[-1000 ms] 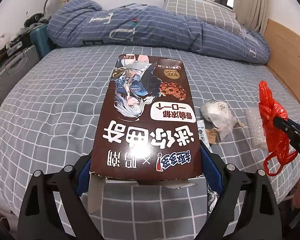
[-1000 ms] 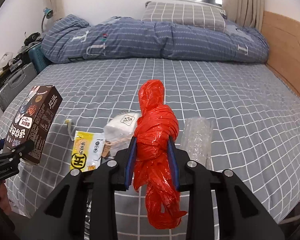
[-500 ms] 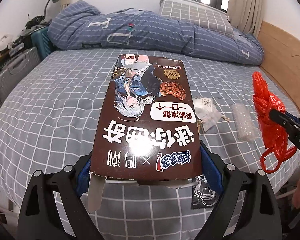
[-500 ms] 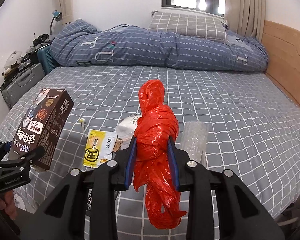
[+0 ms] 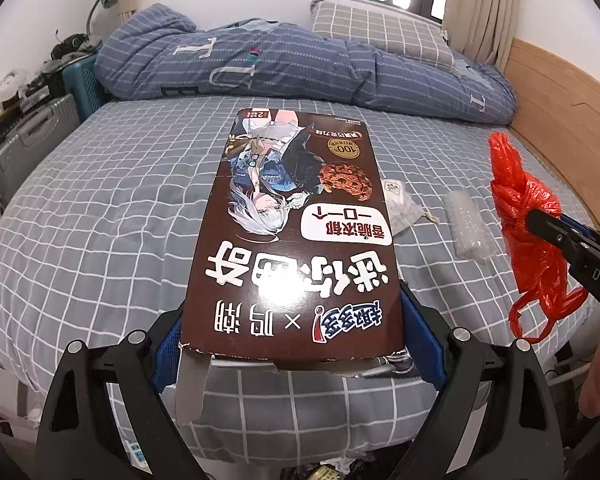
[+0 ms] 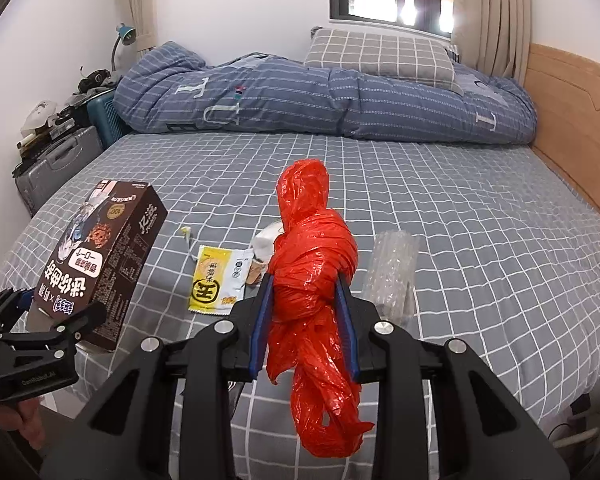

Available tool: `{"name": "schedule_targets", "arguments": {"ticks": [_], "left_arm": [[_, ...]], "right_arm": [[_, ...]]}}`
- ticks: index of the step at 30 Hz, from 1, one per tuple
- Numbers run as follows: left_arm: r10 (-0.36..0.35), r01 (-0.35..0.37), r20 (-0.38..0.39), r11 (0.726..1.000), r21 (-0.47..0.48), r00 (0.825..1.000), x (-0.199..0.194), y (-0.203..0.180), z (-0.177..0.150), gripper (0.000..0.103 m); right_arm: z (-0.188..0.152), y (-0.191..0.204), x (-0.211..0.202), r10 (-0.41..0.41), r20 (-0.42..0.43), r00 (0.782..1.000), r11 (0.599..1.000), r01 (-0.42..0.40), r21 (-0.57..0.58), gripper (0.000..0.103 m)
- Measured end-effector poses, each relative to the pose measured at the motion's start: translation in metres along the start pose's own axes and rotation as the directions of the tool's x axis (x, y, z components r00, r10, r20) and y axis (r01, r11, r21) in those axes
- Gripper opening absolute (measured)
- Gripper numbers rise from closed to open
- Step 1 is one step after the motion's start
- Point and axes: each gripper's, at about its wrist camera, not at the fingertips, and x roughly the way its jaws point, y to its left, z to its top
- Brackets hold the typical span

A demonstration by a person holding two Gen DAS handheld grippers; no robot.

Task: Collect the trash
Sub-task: 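Carry the brown snack box and red bag in both tools over the trash bin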

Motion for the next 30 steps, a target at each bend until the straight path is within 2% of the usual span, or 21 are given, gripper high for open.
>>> {"name": "schedule_targets", "arguments": {"ticks": [11,30], "left_arm": [[-0.012,0.012,-0.01,1.0,-0.007,1.0,-0.018,-0.003,-0.018,0.088],[-0.022,0.021,-0.041,1.0,-0.022,0.999,-0.056,-0.015,-0.069,0.088]], "right_arm": [[-0.017,0.01,-0.022,0.006,-0.011,1.0,1.0,-0.006,-0.011,0.029],[-0.071,0.03,-0.066,0.033,-0.046,0.998,0.999,-0.034,-0.005,0.029]]}}
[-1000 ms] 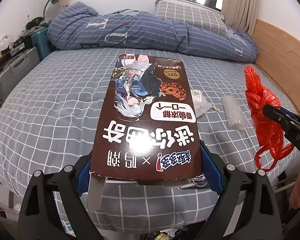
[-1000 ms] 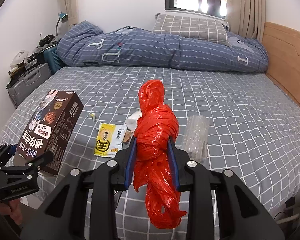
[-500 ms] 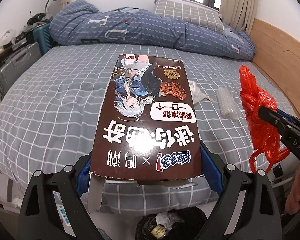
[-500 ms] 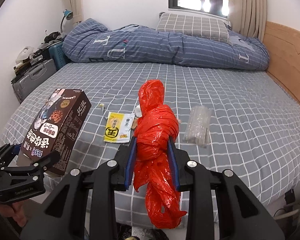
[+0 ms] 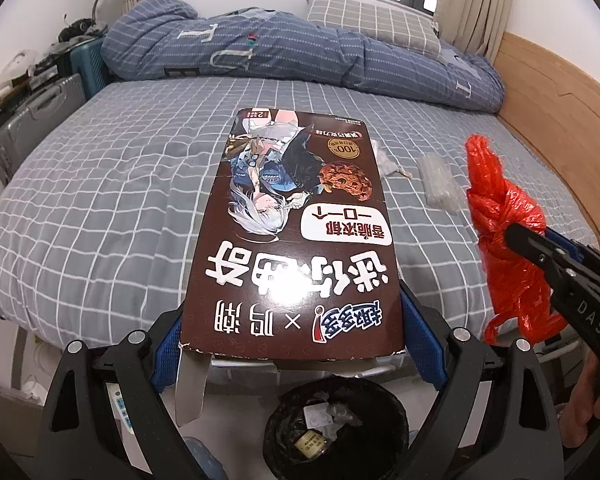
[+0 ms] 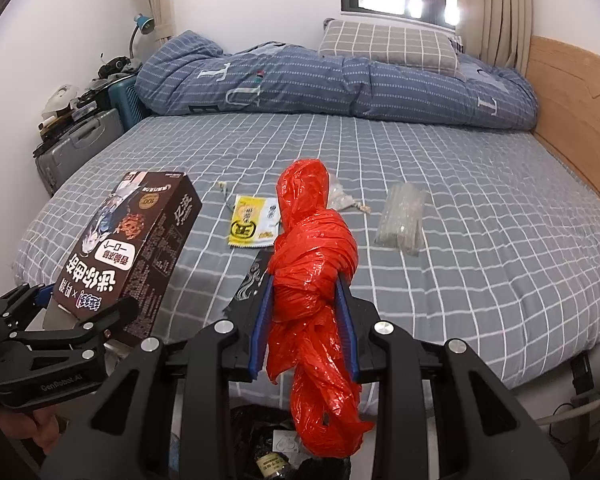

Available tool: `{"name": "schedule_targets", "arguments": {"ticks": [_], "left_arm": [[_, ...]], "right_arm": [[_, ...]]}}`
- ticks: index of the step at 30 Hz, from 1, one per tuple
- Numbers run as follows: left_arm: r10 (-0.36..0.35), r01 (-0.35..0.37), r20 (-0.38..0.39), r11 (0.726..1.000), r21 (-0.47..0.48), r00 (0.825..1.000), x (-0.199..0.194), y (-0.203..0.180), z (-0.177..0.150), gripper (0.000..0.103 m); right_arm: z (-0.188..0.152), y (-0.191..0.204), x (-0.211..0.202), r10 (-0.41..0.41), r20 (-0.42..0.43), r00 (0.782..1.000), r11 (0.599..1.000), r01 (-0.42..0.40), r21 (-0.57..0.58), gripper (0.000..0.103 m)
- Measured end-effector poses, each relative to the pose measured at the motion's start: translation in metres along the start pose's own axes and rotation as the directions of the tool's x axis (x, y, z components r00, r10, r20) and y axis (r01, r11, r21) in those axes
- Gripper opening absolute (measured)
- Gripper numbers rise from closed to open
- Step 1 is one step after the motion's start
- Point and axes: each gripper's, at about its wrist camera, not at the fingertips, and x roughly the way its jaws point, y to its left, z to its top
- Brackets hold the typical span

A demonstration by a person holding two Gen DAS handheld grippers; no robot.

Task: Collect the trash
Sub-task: 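Carry the brown snack box and red bag in both tools over the trash bin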

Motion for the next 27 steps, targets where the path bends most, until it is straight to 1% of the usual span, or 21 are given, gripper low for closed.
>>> {"name": "schedule_targets", "arguments": {"ticks": [8,16,20,27], "left_arm": [[-0.007,0.007,-0.011,1.0,-0.01,1.0,-0.018,-0.005,-0.025,0.088],[0.006,-0.006,-0.031,1.0,-0.014,1.0,-0.034,-0.008,-0.05,0.088],[-0.008,0.007,-0.056,1.0,-0.018,0.998,-0.04,-0.011,-0.064,0.088],[-0.008,0.005,-0.098,1.0,-0.027,0.995,-0.049,-0.012,-0.089,0.088]], "right_arm": [[-0.026,0.007,-0.017,0.02,-0.02,1.0,1.0,-0.02,0.005,0.029],[-0.05,0.015,-0.034,0.029,-0.042,0.999,1.0,-0.029,0.007,0.029],[-0.063,0.018,-0.042,0.035,-0.06,0.998,0.999,-0.034,0.013,0.029],[-0.094,0.013,-0.054,0.02,-0.112,0.993,0.999,-0.015,0.043,0.029]]}}
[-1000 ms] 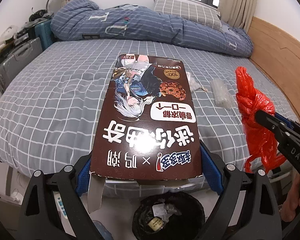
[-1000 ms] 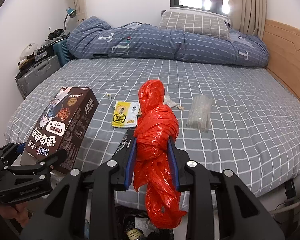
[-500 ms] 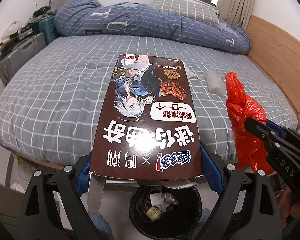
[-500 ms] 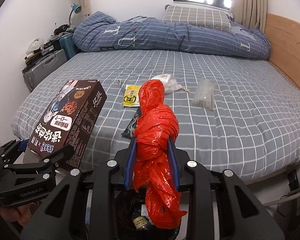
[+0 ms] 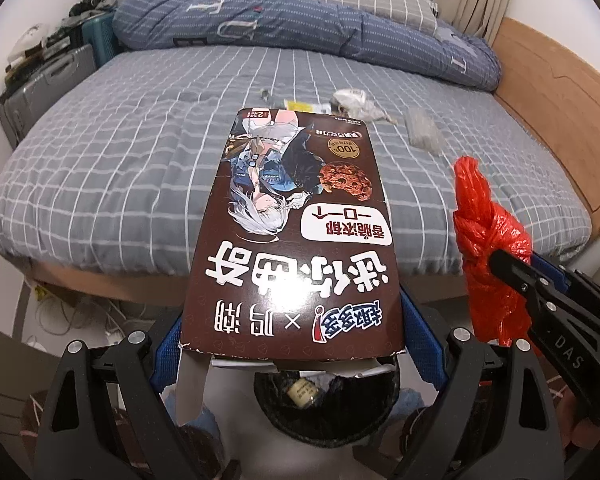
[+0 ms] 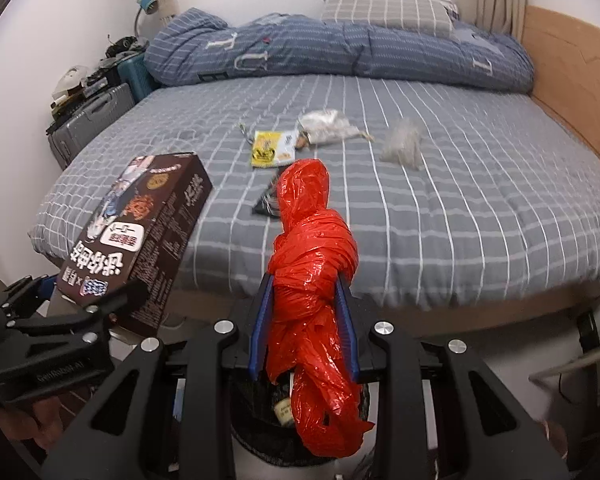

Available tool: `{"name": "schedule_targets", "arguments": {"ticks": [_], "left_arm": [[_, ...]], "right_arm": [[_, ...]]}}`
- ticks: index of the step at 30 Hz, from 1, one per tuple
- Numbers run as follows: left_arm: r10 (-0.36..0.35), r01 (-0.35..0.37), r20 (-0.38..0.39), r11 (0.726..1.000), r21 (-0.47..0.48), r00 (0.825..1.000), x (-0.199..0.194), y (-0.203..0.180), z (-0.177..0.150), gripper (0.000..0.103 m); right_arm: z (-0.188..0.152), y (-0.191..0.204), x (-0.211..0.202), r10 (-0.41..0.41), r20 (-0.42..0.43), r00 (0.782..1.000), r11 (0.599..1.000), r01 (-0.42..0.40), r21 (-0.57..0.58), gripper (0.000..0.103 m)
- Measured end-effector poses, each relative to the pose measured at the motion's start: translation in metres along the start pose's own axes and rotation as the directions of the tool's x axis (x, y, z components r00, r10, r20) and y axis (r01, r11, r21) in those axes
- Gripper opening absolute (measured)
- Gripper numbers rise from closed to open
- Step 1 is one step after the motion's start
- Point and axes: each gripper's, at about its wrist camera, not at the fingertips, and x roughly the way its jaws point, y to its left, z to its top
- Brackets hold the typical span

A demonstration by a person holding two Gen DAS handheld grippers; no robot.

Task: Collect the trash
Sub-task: 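Carry the brown snack box and red bag in both tools over the trash bin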

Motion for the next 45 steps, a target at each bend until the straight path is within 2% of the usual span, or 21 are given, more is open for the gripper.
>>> {"name": "schedule_targets", "arguments": {"ticks": [10,20,30,37,40,45], "left_arm": [[0.009,-0.008,-0.082,1.0,0.017,0.997,0.02,0.002,-0.043,0.088],[0.034,-0.031,-0.164,0.999,0.021,0.986,0.075,0.009,-0.074,0.088],[0.065,-0.057,-0.191,0.997,0.05,0.979,0.11,-0.005,-0.086,0.088],[-0.012,0.036,-0.307,0.997,0.072,0.952,0.145,-0.031,-0.107,0.088],[-0.023,0.052,-0.32,0.995,0.083,0.947,0.155,-0.04,-0.107,0.088],[-0.031,0.067,-0.313,0.992,0.106,0.949,0.162,-0.049,-0.108,0.088]], "right_arm": [[-0.038,0.004,0.015,-0.026,-0.069,0.997,0.999,0.024,-0.024,0.029],[-0.067,-0.006,0.066,-0.029,-0.165,0.986,0.999,0.026,-0.023,0.029],[-0.084,-0.032,0.104,-0.037,-0.234,0.972,0.999,0.04,0.007,0.029],[-0.101,-0.065,0.109,-0.063,-0.27,0.961,0.996,0.079,0.047,0.029],[-0.106,-0.078,0.106,-0.073,-0.274,0.959,0.993,0.094,0.065,0.029],[-0.112,-0.093,0.103,-0.089,-0.28,0.956,0.99,0.116,0.081,0.029]]}}
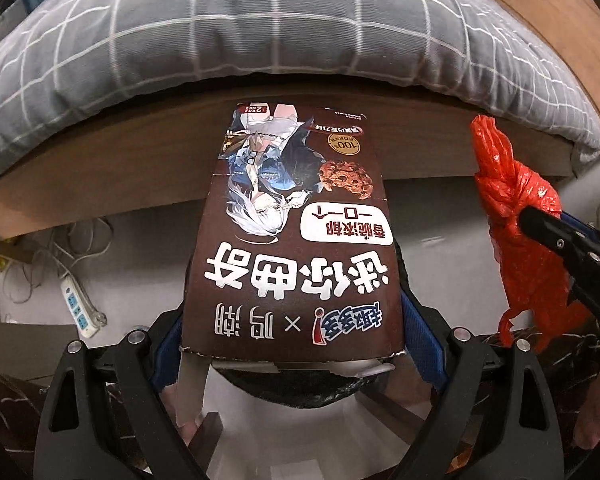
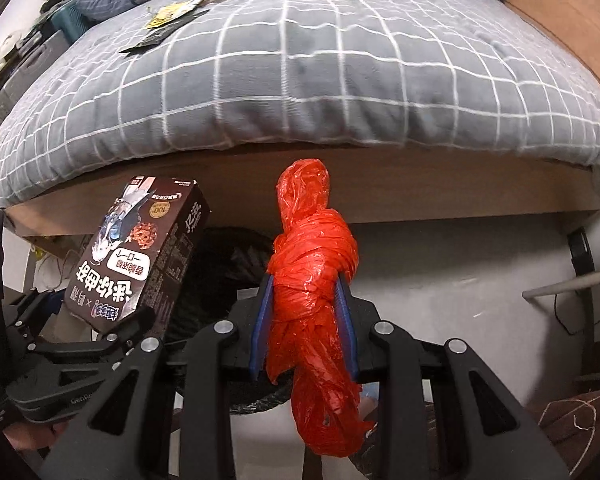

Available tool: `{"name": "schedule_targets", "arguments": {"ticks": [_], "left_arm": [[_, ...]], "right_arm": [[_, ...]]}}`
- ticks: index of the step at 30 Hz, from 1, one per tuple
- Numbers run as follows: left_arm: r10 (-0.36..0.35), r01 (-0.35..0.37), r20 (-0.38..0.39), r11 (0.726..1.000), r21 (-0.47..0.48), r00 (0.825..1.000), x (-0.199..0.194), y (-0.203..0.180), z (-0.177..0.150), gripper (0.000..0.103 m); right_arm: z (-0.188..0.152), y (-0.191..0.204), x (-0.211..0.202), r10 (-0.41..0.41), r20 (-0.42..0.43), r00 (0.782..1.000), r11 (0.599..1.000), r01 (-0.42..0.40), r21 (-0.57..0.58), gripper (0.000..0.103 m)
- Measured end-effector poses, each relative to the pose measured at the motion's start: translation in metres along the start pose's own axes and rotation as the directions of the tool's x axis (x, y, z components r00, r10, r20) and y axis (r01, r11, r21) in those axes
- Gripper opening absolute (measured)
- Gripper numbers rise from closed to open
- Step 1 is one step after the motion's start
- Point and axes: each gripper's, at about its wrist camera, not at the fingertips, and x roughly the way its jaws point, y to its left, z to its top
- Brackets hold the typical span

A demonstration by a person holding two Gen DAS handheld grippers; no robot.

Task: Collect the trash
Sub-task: 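Carry the brown snack box and red bag in both tools over the trash bin, then open the left tool to drop the snack box while the right tool drops the red bag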

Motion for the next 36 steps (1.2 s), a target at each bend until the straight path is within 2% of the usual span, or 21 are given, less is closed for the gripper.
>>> {"name": "schedule_targets", "arguments": {"ticks": [6,16,26,32,34,36], "left_arm": [[0.036,-0.036,0.021,0.999,0.011,0.999,0.005,0.003,0.0,0.097],[0.071,-0.069,0.037,0.996,-0.058,0.997,0.001,0.041,0.001,0.097],[0.099,-0.089,0.059,0.985,-0.151,0.993,-0.018,0.09,-0.005,0.097],[0.113,-0.097,0.072,0.975,-0.199,0.991,-0.028,0.11,-0.007,0.097],[0.111,-0.093,0.076,0.975,-0.203,0.991,-0.03,0.113,-0.007,0.097],[0.113,-0.093,0.085,0.975,-0.203,0.99,-0.033,0.112,-0.006,0.097]], "right_arm": [[0.0,0.003,0.005,0.002,-0.016,1.0,1.0,-0.003,-0.004,0.029],[0.002,0.033,0.028,0.068,-0.076,0.995,0.997,-0.07,-0.025,0.029],[0.007,0.09,0.035,0.114,-0.099,0.989,0.988,-0.123,-0.097,0.03],[0.011,0.113,0.036,0.113,-0.101,0.989,0.984,-0.125,-0.125,0.043],[0.012,0.116,0.035,0.097,-0.084,0.992,0.986,-0.107,-0.13,0.055],[0.014,0.114,0.032,0.088,-0.068,0.994,0.987,-0.096,-0.128,0.063]]}}
